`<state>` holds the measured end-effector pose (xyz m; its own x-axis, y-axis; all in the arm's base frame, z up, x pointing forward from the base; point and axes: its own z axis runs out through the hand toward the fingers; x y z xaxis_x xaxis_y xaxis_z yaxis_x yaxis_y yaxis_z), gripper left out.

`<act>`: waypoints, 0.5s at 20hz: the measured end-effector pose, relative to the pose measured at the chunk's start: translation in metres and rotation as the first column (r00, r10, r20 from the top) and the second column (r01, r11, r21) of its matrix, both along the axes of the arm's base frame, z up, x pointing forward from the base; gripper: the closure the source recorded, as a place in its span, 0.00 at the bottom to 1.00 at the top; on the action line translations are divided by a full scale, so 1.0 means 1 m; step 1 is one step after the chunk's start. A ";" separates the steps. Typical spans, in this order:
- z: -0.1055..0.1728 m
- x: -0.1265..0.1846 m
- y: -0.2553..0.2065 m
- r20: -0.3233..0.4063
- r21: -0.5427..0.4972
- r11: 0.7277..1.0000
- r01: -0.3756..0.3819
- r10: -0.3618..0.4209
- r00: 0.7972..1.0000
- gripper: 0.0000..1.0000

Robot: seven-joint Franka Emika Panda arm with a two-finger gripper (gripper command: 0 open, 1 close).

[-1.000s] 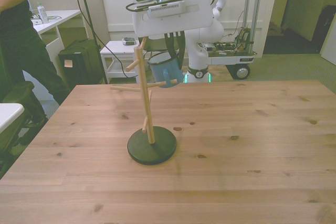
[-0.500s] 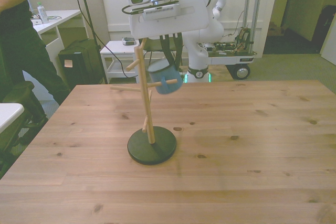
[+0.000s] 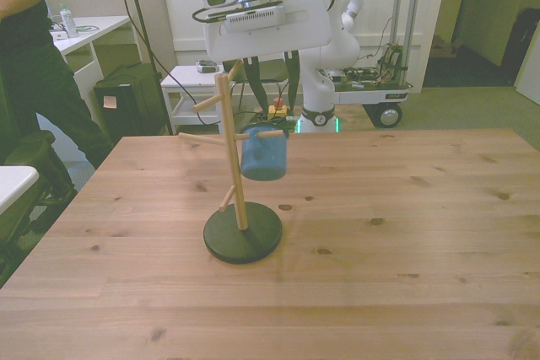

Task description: Hang the mug

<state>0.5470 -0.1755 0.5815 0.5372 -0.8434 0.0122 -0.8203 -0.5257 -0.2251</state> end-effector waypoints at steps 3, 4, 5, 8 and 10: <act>-0.002 -0.009 0.006 -0.002 0.006 1.000 -0.007 0.007 1.000 0.00; -0.003 -0.015 0.012 -0.003 0.010 1.000 -0.015 0.015 1.000 0.00; -0.005 -0.023 0.019 -0.002 0.014 1.000 -0.024 0.024 1.000 0.00; -0.014 -0.053 0.048 0.000 0.023 0.998 -0.060 0.060 0.998 0.00; -0.029 -0.075 0.065 -0.013 0.025 0.996 -0.080 0.080 0.997 0.00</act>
